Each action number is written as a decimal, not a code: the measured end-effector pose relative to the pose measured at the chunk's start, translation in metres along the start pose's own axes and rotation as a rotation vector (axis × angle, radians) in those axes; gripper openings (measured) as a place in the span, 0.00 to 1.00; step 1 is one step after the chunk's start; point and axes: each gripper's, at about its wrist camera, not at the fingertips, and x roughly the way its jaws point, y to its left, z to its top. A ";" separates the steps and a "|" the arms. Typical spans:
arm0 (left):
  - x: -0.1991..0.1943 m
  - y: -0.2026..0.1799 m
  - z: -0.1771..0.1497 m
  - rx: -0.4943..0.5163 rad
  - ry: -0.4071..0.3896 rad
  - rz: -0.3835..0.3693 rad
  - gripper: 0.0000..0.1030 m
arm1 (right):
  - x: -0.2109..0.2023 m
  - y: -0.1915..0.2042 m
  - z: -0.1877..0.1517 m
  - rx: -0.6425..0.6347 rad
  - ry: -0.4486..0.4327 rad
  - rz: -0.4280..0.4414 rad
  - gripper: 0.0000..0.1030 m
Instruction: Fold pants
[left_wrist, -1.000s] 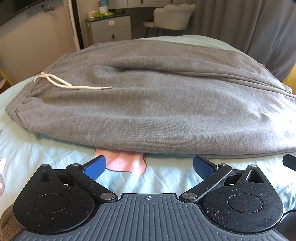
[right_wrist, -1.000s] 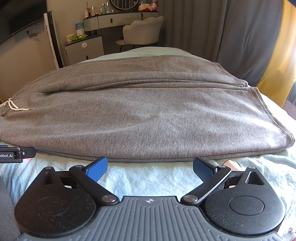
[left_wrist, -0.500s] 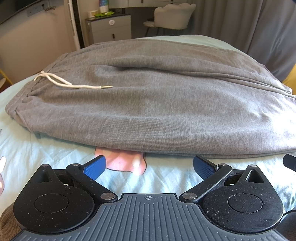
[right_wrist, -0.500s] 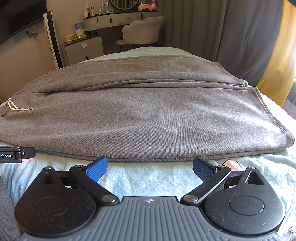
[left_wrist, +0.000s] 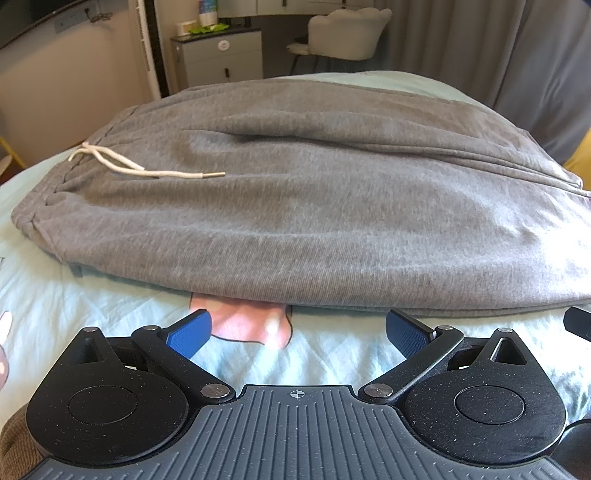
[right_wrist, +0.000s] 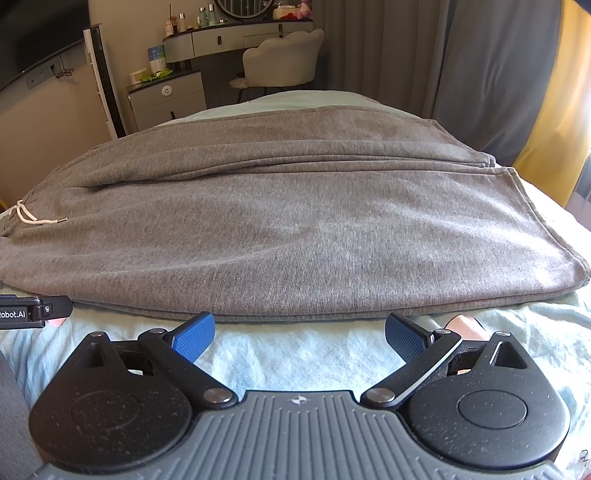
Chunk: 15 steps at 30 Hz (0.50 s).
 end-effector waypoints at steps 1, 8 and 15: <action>-0.001 0.001 0.000 -0.002 -0.005 0.001 1.00 | 0.000 0.000 0.000 0.000 -0.002 0.003 0.96; -0.007 0.005 0.001 -0.024 -0.026 -0.015 1.00 | 0.005 -0.004 0.006 0.037 0.020 0.027 0.96; -0.007 0.006 0.003 -0.019 -0.031 -0.030 1.00 | 0.013 -0.011 0.013 0.099 0.033 0.074 0.96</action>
